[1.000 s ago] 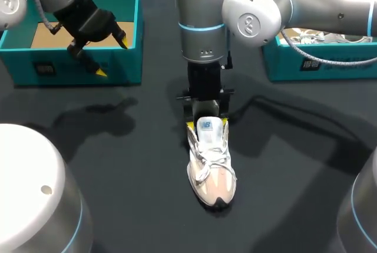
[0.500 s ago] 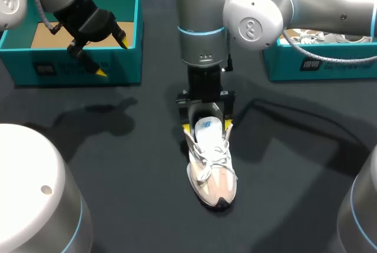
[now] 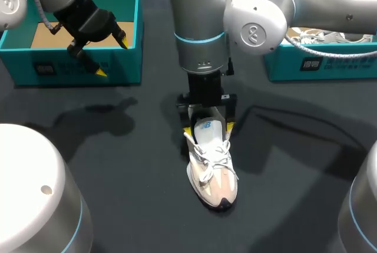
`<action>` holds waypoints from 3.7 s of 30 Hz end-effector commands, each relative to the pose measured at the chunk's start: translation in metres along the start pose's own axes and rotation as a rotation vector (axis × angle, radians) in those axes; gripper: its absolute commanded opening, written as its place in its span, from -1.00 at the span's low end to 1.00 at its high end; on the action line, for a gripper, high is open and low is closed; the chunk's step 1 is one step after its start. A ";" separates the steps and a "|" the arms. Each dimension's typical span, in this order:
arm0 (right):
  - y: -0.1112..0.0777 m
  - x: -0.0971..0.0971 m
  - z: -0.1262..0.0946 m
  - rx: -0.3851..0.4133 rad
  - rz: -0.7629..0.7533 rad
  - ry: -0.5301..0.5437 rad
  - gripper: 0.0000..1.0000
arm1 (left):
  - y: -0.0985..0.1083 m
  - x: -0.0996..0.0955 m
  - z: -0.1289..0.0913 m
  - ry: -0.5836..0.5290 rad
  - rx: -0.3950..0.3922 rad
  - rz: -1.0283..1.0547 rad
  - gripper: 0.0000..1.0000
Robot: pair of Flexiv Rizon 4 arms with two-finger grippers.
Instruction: Take the shoe out of the shoebox, open the shoe tongue, remove and reinsert the insole, then place the shoe into the shoebox
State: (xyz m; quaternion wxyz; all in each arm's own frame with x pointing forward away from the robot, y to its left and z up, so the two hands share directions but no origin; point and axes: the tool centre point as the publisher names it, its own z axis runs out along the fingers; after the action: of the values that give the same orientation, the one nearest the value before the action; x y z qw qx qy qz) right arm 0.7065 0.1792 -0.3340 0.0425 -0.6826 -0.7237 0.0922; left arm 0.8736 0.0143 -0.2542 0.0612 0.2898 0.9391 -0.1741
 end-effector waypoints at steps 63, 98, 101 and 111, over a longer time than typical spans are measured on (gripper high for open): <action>0.012 -0.019 0.020 -0.187 -0.251 0.133 -0.65 | 0.000 0.001 0.000 0.000 -0.002 0.000 1.00; 0.002 -0.049 -0.076 -0.173 -0.733 -0.224 -0.38 | 0.000 0.001 0.000 0.000 -0.002 0.000 1.00; 0.007 -0.057 -0.083 -0.203 -0.946 -0.253 -0.25 | 0.000 0.001 0.000 0.000 -0.002 0.000 1.00; 0.024 -0.073 -0.062 -0.281 -1.657 -0.271 1.00 | 0.000 0.001 0.000 0.000 -0.002 0.000 1.00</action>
State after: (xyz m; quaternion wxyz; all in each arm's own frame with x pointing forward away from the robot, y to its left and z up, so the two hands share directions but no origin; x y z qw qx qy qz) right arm 0.7484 0.1218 -0.2597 -0.0704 -0.2438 -0.9637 0.0834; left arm 0.8736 0.0143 -0.2542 0.0612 0.2898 0.9391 -0.1741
